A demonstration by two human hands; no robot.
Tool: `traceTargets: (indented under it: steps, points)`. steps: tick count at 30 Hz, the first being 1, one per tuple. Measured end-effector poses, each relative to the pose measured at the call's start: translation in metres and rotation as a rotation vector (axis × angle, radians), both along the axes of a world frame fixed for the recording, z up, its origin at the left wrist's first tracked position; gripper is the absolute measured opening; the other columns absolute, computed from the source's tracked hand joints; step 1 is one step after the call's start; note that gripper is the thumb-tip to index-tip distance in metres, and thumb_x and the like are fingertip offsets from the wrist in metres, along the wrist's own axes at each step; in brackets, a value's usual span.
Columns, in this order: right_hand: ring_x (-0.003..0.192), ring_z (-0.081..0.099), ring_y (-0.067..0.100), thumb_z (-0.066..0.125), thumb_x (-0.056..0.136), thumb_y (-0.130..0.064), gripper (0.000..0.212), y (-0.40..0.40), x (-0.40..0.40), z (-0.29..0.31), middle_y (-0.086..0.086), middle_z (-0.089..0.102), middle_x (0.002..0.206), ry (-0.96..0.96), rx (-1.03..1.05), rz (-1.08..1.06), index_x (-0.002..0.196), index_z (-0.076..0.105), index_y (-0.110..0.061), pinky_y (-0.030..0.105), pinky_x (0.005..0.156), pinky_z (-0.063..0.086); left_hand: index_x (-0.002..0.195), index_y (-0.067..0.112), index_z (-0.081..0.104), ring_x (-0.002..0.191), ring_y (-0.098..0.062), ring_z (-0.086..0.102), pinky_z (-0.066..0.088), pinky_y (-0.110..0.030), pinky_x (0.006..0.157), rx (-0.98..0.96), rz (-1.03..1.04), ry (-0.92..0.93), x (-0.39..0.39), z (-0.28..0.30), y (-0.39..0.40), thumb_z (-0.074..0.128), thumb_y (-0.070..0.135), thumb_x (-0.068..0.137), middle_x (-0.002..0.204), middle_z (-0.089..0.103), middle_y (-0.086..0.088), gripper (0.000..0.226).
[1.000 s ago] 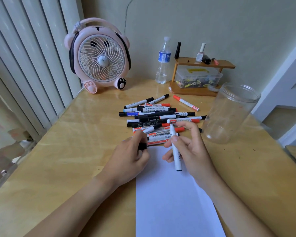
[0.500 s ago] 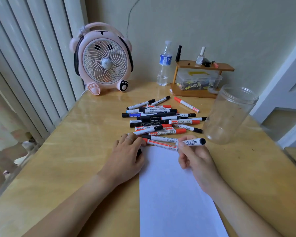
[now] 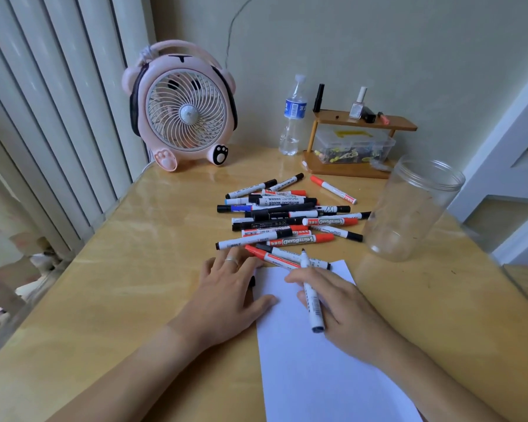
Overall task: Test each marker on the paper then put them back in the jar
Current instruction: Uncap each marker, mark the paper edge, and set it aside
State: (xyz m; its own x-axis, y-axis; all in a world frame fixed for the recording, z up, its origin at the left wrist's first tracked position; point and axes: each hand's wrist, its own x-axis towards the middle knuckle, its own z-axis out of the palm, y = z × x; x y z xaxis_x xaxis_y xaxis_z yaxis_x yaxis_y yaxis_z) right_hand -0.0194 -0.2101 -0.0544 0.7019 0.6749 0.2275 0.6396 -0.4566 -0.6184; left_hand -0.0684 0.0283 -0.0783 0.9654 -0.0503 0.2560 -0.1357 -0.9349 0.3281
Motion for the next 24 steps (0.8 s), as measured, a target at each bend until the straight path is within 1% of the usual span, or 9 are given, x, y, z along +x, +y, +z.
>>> traceTargets:
  steps: [3, 7, 9, 11, 14, 16, 18, 21, 24]
  points:
    - [0.100, 0.056, -0.014, 0.060, 0.096, 0.000, 0.045, -0.002, 0.015, -0.002, -0.016, 0.058, 0.113, -0.136, -0.056, 0.006, 0.126, 0.059, -0.034, 0.010, 0.083, 0.041, 0.136, 0.045, 0.047, 0.130, -0.012, 0.034, 0.026, -0.039, 0.111, 0.002, -0.034, 0.012, 0.001, 0.000, 0.003, 0.034, 0.078, 0.088, 0.134, 0.038, 0.012, 0.060]
    - [0.095, 0.057, -0.017, 0.060, 0.094, 0.004, 0.045, -0.003, 0.032, 0.000, -0.018, 0.053, 0.105, -0.146, -0.068, -0.011, 0.124, 0.060, -0.029, 0.006, 0.077, 0.040, 0.134, 0.049, 0.049, 0.130, -0.012, 0.034, 0.026, -0.041, 0.113, -0.007, -0.071, 0.030, 0.001, 0.002, 0.005, 0.037, 0.079, 0.088, 0.131, 0.039, 0.011, 0.057]
    - [0.098, 0.060, -0.014, 0.061, 0.094, 0.004, 0.044, -0.003, 0.036, 0.000, -0.015, 0.054, 0.109, -0.112, -0.059, -0.010, 0.123, 0.060, -0.030, 0.008, 0.081, 0.045, 0.137, 0.051, 0.047, 0.129, -0.012, 0.032, 0.025, -0.040, 0.112, 0.007, -0.090, 0.036, 0.000, 0.003, 0.001, 0.037, 0.080, 0.089, 0.130, 0.037, 0.011, 0.057]
    - [0.105, 0.064, -0.002, 0.064, 0.095, -0.001, 0.041, -0.002, 0.033, 0.001, -0.013, 0.057, 0.112, -0.109, -0.008, -0.016, 0.122, 0.060, -0.030, 0.019, 0.088, 0.052, 0.139, 0.052, 0.044, 0.129, -0.013, 0.032, 0.024, -0.039, 0.111, 0.023, -0.107, 0.036, -0.001, 0.004, -0.006, 0.036, 0.080, 0.090, 0.129, 0.036, 0.009, 0.057]
    - [0.091, 0.066, -0.002, 0.067, 0.094, -0.002, 0.032, -0.002, 0.027, 0.007, -0.011, 0.065, 0.097, -0.141, 0.193, -0.139, 0.117, 0.063, -0.023, 0.018, 0.075, 0.050, 0.139, 0.048, 0.043, 0.126, -0.014, 0.033, 0.025, -0.039, 0.112, 0.035, -0.102, 0.036, -0.004, 0.004, -0.019, 0.035, 0.079, 0.091, 0.130, 0.037, 0.008, 0.058]
    - [0.069, 0.063, 0.008, 0.061, 0.099, -0.023, 0.013, 0.006, 0.020, 0.019, -0.004, 0.062, 0.077, 0.000, 0.384, -0.231, 0.111, 0.067, -0.023, 0.020, 0.061, 0.049, 0.135, 0.040, 0.045, 0.122, -0.014, 0.034, 0.028, -0.038, 0.110, 0.034, -0.087, 0.022, -0.005, 0.004, -0.023, 0.035, 0.080, 0.091, 0.129, 0.037, 0.009, 0.061]
    - [0.057, 0.053, 0.017, 0.053, 0.105, -0.039, 0.026, 0.017, 0.016, 0.025, 0.006, 0.058, 0.071, 0.279, 0.573, -0.325, 0.107, 0.072, -0.022, 0.020, 0.051, 0.042, 0.130, 0.035, 0.045, 0.119, -0.013, 0.035, 0.029, -0.036, 0.108, 0.027, -0.075, 0.014, -0.006, 0.005, -0.022, 0.035, 0.082, 0.089, 0.125, 0.037, 0.011, 0.063]
    - [0.050, 0.051, 0.016, 0.049, 0.109, -0.030, 0.030, 0.034, 0.016, 0.025, 0.008, 0.059, 0.070, 0.564, 0.660, -0.409, 0.106, 0.073, -0.012, 0.021, 0.044, 0.036, 0.126, 0.034, 0.043, 0.121, -0.012, 0.037, 0.026, -0.038, 0.110, 0.017, -0.081, 0.021, -0.007, 0.006, -0.016, 0.036, 0.078, 0.088, 0.122, 0.038, 0.013, 0.058]
    - [0.051, 0.057, 0.020, 0.050, 0.107, -0.015, 0.019, 0.043, 0.013, 0.018, 0.011, 0.067, 0.075, 0.588, 0.633, -0.362, 0.102, 0.068, -0.011, 0.025, 0.045, 0.041, 0.126, 0.036, 0.045, 0.122, -0.012, 0.039, 0.023, -0.040, 0.113, 0.024, -0.081, 0.013, -0.009, 0.007, -0.010, 0.037, 0.077, 0.087, 0.120, 0.038, 0.014, 0.056]
